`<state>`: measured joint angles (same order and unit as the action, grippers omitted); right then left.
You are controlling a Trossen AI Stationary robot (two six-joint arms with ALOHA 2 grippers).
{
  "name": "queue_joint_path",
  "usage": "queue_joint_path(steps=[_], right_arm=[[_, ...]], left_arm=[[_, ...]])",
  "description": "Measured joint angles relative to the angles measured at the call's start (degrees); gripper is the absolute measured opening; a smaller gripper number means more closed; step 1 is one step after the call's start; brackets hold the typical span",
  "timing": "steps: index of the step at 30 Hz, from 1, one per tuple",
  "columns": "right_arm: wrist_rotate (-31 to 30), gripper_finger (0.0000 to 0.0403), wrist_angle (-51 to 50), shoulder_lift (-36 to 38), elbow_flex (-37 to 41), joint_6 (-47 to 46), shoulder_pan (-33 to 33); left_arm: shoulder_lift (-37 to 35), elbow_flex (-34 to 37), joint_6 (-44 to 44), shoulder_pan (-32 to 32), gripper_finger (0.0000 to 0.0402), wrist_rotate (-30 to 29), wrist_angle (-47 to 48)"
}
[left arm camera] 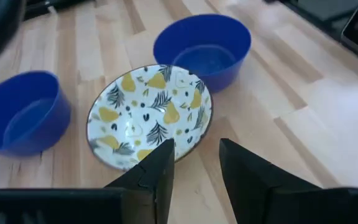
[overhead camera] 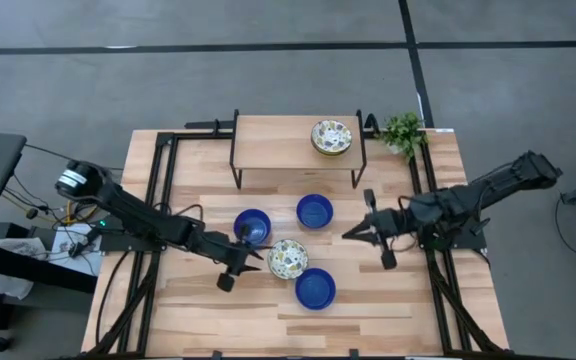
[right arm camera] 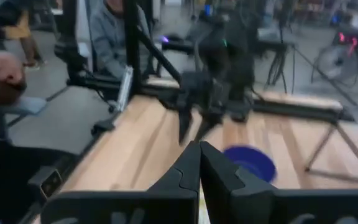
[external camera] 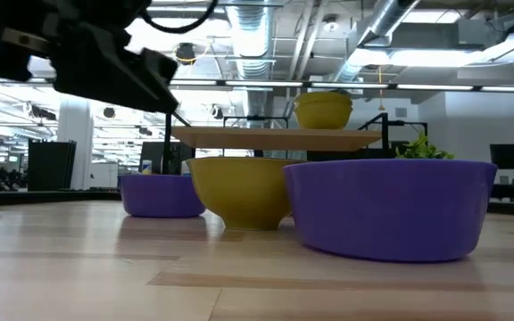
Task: Pick & Place Mini bowls
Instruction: Stack the white patterned bowl on top of the white patterned bowl on the shelf
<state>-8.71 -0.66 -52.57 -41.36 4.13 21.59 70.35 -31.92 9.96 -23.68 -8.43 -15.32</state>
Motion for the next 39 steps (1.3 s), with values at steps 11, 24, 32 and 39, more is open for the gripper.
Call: queue_joint_path(steps=[11, 24, 32, 39], right_arm=[[-12.4, 0.0000, 6.4, -5.0, 1.5, 2.0, 6.2], [-12.3, 0.0000, 7.2, -4.8, 1.4, 1.9, 6.2], [-12.2, 0.0000, 7.2, -4.8, 1.4, 1.9, 6.2], [-12.2, 0.0000, 7.1, -4.8, 1.4, 1.9, 6.2]], left_arm=[[12.0, -7.0, 11.4, -0.8, 0.0157, -0.5, -1.9], [15.2, -7.4, 15.5, -0.5, 0.0159, -0.5, -2.1], [17.2, -7.4, 16.4, -0.3, 0.0159, -0.5, -2.4], [17.3, -7.3, 16.1, 1.8, 0.0159, -0.5, -2.8]])
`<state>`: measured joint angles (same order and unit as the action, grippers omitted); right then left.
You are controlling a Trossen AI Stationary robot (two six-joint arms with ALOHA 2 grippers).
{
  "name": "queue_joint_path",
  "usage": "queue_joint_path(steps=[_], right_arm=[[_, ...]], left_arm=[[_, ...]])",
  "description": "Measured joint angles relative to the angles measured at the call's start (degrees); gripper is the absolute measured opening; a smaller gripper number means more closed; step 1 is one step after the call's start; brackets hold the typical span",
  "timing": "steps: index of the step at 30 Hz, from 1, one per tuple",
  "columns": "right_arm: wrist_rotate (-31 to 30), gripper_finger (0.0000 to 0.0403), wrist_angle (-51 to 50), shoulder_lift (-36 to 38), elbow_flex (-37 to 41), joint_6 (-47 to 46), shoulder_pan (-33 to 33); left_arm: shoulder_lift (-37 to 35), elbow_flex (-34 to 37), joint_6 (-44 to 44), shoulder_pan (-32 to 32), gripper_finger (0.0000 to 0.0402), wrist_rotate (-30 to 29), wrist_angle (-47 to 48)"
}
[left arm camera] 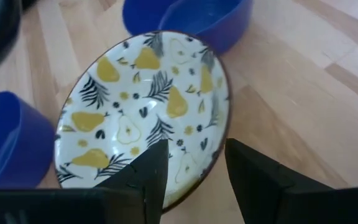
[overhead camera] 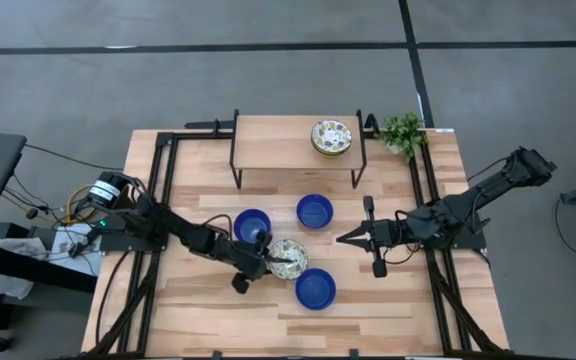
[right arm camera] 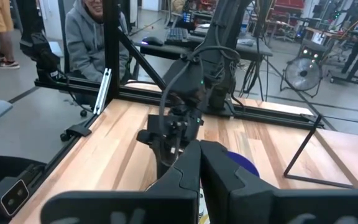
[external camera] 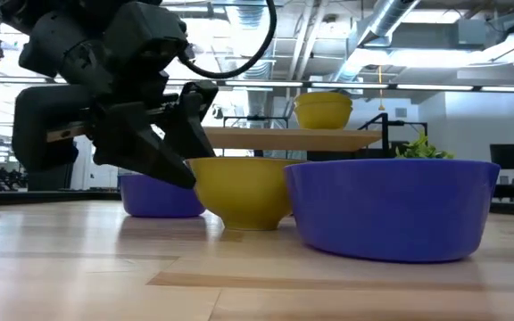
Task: Pick & Place Mini bowls
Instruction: Stack the white patterned bowl on top of the white patterned bowl on the shelf
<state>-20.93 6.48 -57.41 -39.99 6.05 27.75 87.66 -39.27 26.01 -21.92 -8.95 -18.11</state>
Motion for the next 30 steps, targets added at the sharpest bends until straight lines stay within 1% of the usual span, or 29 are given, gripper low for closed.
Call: queue_joint_path(steps=[7, 10, 15, 21, 24, 30], right_arm=[[0.0, 0.0000, 0.0, 0.0, 0.0, 0.0, 0.0], [0.0, 0.0000, 0.0, 0.0, 0.0, 0.0, 0.0], [0.0, 0.0000, 0.0, 0.0, 0.0, 0.1, 0.0], [0.1, 0.0000, 0.0, 0.0, 0.0, 0.5, 0.0], [0.1, 0.0000, 0.0, 0.0, 0.0, 0.5, 0.0], [0.1, 0.0000, 0.0, 0.0, 0.0, 0.5, 0.0]], left_arm=[[0.0, 0.0, -2.2, 0.6, 0.0159, 0.1, 0.0], [0.0, 0.0, -2.3, 0.6, 0.0154, 2.6, -0.1], [0.0, 0.0, -2.3, 0.5, 0.0116, 3.9, 0.0], [0.0, 0.0, -2.0, 0.8, 0.0050, 4.0, 0.0], [-0.1, 0.0, -0.2, 0.9, 0.0017, 3.5, -0.4], [-0.2, 0.0, 1.3, 0.9, 0.0017, 3.7, -0.3]])
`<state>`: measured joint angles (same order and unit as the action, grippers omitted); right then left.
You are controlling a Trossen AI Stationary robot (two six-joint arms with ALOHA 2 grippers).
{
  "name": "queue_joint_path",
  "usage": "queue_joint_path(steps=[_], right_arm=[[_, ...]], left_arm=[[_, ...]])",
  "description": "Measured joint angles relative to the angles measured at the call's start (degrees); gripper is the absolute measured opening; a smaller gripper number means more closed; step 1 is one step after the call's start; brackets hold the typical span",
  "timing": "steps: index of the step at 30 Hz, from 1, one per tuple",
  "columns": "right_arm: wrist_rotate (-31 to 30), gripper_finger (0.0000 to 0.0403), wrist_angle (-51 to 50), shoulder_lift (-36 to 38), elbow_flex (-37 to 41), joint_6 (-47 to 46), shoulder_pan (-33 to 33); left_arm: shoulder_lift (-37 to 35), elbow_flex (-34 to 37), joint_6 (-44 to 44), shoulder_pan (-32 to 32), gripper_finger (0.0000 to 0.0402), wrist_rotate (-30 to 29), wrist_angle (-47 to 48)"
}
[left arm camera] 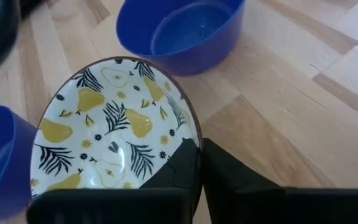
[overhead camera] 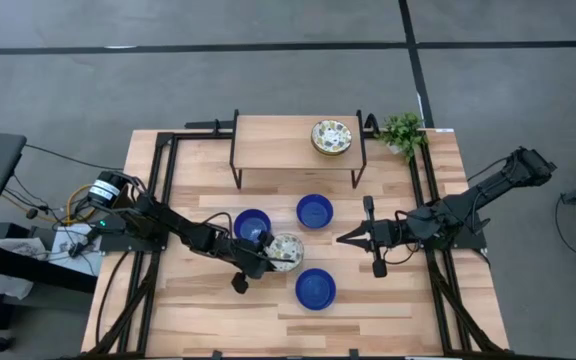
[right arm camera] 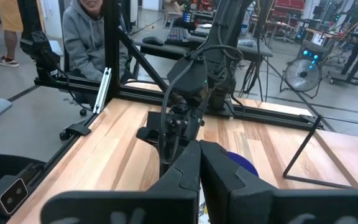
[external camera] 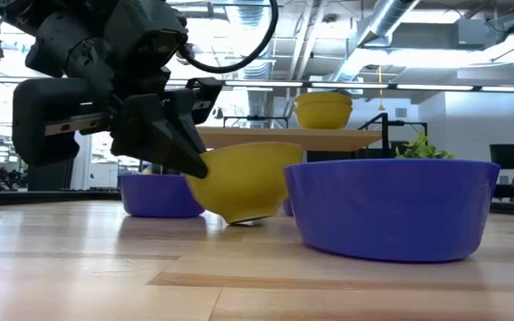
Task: Pick & Place Mini bowls
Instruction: Stack the white patterned bowl on top of the white patterned bowl on the shelf
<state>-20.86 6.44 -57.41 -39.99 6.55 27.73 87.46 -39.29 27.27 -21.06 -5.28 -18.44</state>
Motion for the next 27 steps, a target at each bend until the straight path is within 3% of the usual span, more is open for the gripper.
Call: queue_joint_path(steps=[20, 27], right_arm=[[-0.1, 0.0000, 2.8, -0.1, 0.0, -2.1, -0.1], [-0.1, 0.0000, 5.4, -7.0, 0.0, -3.5, -1.6]], left_arm=[[-4.4, 0.1, 5.6, -5.8, 0.0011, 0.3, -0.5], [-6.7, 0.1, 7.7, -8.7, 0.0010, 0.3, -0.8]])
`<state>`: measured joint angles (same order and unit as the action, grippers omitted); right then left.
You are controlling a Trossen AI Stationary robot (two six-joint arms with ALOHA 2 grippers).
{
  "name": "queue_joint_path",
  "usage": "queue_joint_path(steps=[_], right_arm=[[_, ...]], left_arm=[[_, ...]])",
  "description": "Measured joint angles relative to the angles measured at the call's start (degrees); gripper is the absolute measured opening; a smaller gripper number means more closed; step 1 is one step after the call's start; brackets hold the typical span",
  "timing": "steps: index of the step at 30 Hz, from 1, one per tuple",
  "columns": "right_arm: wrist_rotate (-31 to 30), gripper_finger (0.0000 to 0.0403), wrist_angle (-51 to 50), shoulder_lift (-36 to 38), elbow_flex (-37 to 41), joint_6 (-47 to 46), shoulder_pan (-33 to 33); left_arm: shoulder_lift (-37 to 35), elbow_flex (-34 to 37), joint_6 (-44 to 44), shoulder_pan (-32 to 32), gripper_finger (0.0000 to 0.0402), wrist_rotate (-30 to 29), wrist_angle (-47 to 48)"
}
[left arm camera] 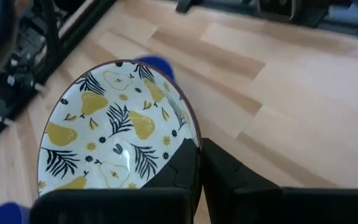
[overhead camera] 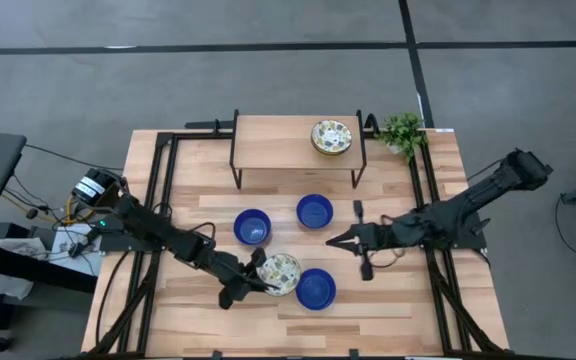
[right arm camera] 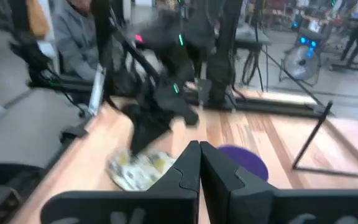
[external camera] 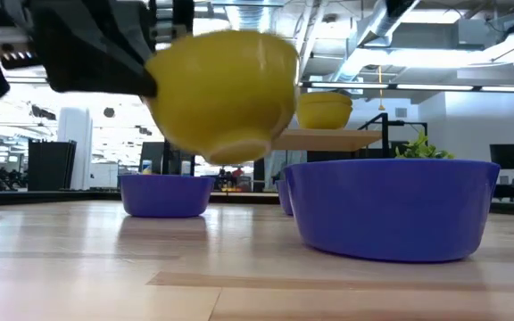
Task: Pick & Place Mini bowls
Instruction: Stack the white patterned bowl on top of the white patterned bowl on the shelf
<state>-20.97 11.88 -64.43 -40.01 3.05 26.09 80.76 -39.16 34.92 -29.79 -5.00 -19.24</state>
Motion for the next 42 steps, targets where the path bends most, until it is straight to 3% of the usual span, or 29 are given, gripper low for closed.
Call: queue_joint_path(steps=[7, 10, 13, 19, 30, 36, 42], right_arm=[[0.0, 0.0000, 10.3, -9.9, -0.1, 1.7, -5.0], [0.0, 0.0000, 10.5, -12.7, -1.9, -2.4, -7.6], [0.8, 0.0000, 8.0, -15.5, -4.3, -6.2, -9.5], [8.7, 0.0011, 3.8, -22.0, -8.8, -7.2, -10.5], [9.1, 0.0101, -10.0, -31.7, -20.4, -8.3, -10.4], [10.0, 0.0113, -15.0, -34.4, -23.7, -9.4, -10.5], [10.5, 0.0113, -17.1, -34.3, -23.7, -11.3, -11.5]], left_arm=[[-0.8, 0.0, 0.0, -0.7, 0.0011, -0.1, 0.1], [-0.8, 0.0, 0.0, -0.7, 0.0011, -0.1, 0.5], [-0.8, 0.0, 0.0, -0.7, 0.0014, -0.8, 0.6], [-0.8, 0.0, 0.0, -0.5, 0.0012, -1.0, 1.3], [-0.8, -0.1, -0.3, -0.5, 0.0014, -4.1, 5.1], [-0.8, -0.1, -0.5, -0.5, 0.0012, -10.0, 7.1], [-0.8, -0.1, -0.3, -0.5, 0.0010, -11.8, 7.1]])
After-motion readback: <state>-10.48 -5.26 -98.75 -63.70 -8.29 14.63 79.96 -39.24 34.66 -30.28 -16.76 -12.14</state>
